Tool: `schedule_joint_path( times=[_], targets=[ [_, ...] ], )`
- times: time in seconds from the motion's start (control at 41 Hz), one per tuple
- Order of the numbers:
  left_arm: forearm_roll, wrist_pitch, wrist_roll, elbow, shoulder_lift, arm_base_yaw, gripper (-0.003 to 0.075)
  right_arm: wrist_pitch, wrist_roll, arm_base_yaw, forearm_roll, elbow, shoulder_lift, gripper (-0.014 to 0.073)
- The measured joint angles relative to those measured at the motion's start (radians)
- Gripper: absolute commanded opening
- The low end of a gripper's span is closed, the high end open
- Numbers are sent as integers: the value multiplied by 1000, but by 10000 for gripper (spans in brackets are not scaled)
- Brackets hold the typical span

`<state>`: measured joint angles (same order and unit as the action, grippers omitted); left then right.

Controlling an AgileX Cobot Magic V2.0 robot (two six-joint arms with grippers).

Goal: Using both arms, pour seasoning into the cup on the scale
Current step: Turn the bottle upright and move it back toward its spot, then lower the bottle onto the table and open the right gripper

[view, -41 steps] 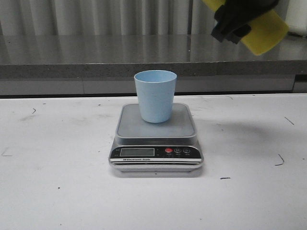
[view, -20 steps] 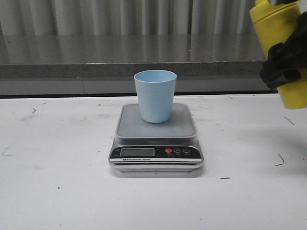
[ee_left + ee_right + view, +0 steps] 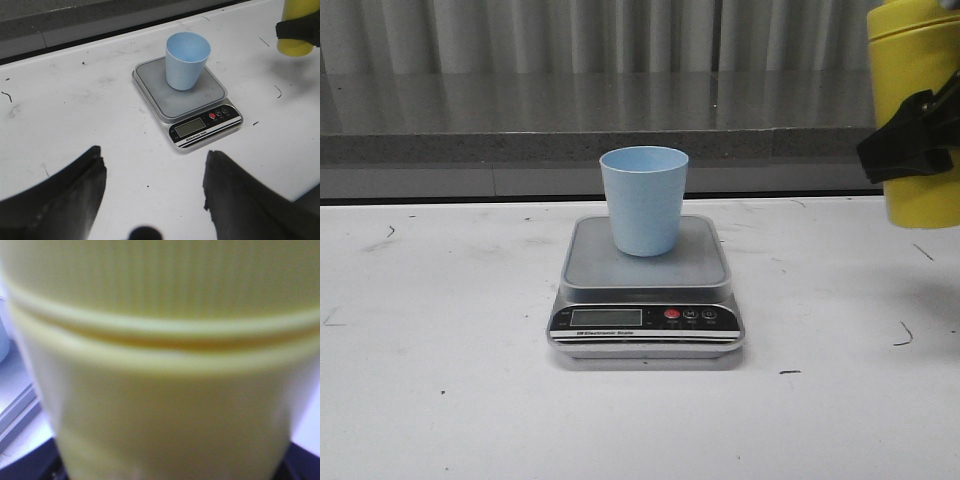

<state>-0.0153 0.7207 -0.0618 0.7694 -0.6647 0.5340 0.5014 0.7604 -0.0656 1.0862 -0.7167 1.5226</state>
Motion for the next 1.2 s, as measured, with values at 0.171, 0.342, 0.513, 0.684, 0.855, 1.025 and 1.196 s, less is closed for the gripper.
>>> schedule_joint_path(
  times=[0.171,0.342,0.513,0.684,0.855,1.025,1.196],
  targets=[
    [0,0,0,0,0,0,427,93,-193,0,-171,2,80,341],
    [0,0,0,0,0,0,427,207,-355,0,-332,2,179,341],
    [0,0,0,0,0,0,427,348,-455,0,-438,2,287,341],
    [0,0,0,0,0,0,427,464,-484,0,-524,2,389,341],
    [0,0,-1,0,0,0,427,525,-525,0,-559,-2,462,342],
    [0,0,-1,0,0,0,427,538,-608,0,-567,-4,479,441],
    [0,0,-1,0,0,0,427,543,-618,0,-577,-6,480,638]
  ],
)
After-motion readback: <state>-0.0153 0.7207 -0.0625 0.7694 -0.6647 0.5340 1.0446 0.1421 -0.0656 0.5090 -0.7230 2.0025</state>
